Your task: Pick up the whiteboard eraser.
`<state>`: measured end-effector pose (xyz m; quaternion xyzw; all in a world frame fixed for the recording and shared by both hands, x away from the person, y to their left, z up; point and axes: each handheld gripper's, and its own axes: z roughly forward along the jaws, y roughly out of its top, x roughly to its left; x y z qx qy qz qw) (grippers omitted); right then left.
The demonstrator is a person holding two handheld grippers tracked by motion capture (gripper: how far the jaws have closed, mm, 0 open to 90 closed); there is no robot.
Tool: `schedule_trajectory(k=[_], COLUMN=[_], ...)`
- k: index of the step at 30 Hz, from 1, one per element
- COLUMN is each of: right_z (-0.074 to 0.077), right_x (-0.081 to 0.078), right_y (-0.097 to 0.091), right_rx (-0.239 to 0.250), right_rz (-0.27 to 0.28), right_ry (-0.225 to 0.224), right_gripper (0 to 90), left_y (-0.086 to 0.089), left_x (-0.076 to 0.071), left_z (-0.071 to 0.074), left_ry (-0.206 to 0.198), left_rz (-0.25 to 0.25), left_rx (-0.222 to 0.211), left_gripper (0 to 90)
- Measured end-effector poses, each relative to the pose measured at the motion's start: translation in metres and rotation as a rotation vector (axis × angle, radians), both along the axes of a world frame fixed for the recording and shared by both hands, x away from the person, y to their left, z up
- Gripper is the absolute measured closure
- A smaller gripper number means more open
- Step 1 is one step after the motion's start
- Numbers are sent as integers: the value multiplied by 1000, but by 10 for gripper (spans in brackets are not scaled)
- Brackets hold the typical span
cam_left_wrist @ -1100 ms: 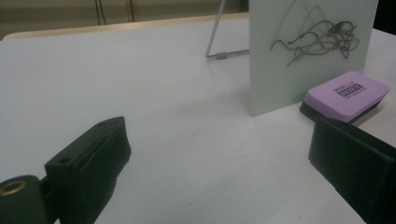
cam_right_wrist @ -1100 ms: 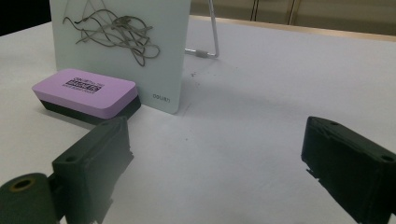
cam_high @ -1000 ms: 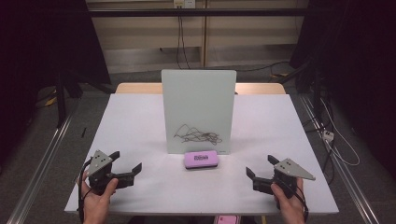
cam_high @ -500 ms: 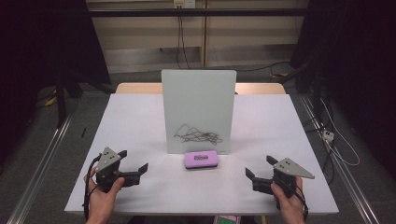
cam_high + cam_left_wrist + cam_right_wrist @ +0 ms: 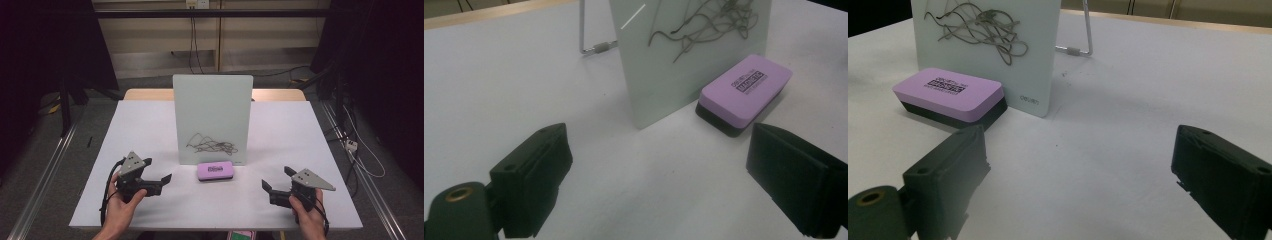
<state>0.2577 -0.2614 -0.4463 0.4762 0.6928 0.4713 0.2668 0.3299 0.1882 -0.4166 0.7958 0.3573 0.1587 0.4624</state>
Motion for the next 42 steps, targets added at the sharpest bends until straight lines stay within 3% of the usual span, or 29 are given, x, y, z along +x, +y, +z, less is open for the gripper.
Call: schedule_trajectory(k=[3,14,15,17,19,23,30,32,35,39,42], right_z=[0,-1,-1,-1,-1,-1,-1,-2,-2,-1,-1], right_x=[0,1,1,1,1,1,1,1,1,0,0], right_y=[1,-1,-1,0,0,1,2,2,1,1,2], right_rx=[0,4,5,6,6,5,5,3,7,6,10], right_rz=[1,10,11,12,13,16,21,22,20,19,19], right_ry=[3,6,5,6,6,11,9,9,11,10,12], right_gripper=[75,75,75,74,73,73,73,73,73,73,72], left_y=[-12,-50,-55,-58,-60,-74,-93,-97,-105,-111,-116], left_x=[8,20,20,21,22,28,34,35,39,42,44], left_z=[1,3,2,2,3,5,2,3,4,3,2], left_ry=[27,42,45,53,54,42,43,24,30,23,22], left_rz=[-52,-168,-189,-250,-264,-342,-392,-416,-447,-450,-457], left_rx=[5,60,83,64,70,116,147,170,193,173,201], left_gripper=[98,100,100,94,65,69,85,91,106,130,135])
